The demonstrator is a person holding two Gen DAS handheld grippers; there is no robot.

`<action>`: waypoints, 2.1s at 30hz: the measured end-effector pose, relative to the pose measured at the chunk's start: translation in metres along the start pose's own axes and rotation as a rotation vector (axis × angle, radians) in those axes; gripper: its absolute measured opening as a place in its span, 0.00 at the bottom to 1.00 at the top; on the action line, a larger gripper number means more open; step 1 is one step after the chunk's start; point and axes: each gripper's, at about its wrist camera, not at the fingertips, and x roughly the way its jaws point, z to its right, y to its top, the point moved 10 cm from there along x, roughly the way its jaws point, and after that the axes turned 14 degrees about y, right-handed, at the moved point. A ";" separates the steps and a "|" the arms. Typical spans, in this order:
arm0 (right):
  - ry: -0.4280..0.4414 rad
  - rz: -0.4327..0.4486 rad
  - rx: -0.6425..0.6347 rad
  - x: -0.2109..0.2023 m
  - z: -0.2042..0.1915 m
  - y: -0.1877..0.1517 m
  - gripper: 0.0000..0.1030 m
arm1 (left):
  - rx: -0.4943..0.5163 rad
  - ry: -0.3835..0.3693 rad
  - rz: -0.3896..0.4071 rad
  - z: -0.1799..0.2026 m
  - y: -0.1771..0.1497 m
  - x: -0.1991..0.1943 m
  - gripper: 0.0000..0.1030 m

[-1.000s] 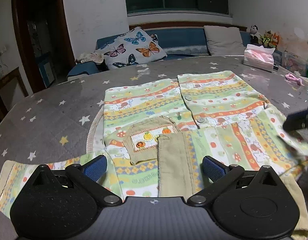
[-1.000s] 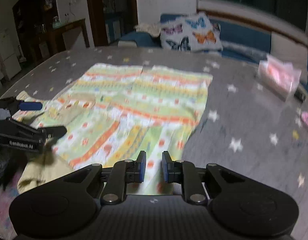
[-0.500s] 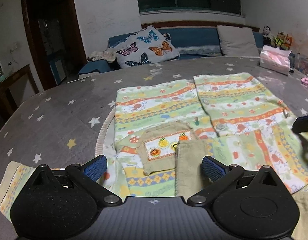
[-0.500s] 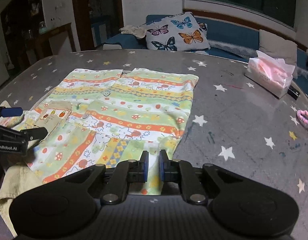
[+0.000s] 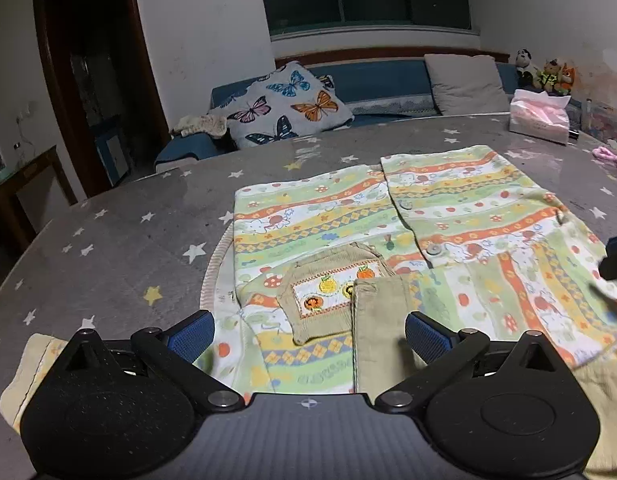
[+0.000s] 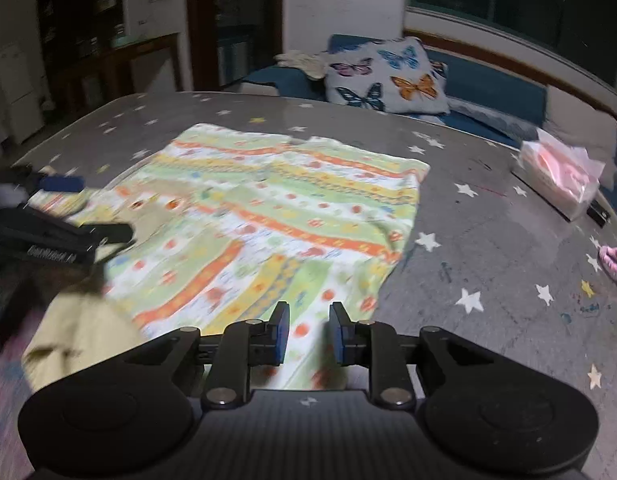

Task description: Fold clothes

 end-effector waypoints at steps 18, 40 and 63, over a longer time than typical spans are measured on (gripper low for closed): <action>0.010 -0.037 -0.130 0.004 -0.044 -0.026 0.31 | 0.010 -0.017 0.009 0.000 -0.024 -0.022 1.00; 0.154 0.017 -0.174 0.041 -0.099 0.010 0.31 | -0.337 0.228 -0.085 -0.152 -0.055 -0.019 0.94; 0.166 0.025 -0.140 0.041 -0.104 0.009 0.32 | -0.518 0.364 -0.153 -0.251 -0.086 0.017 0.14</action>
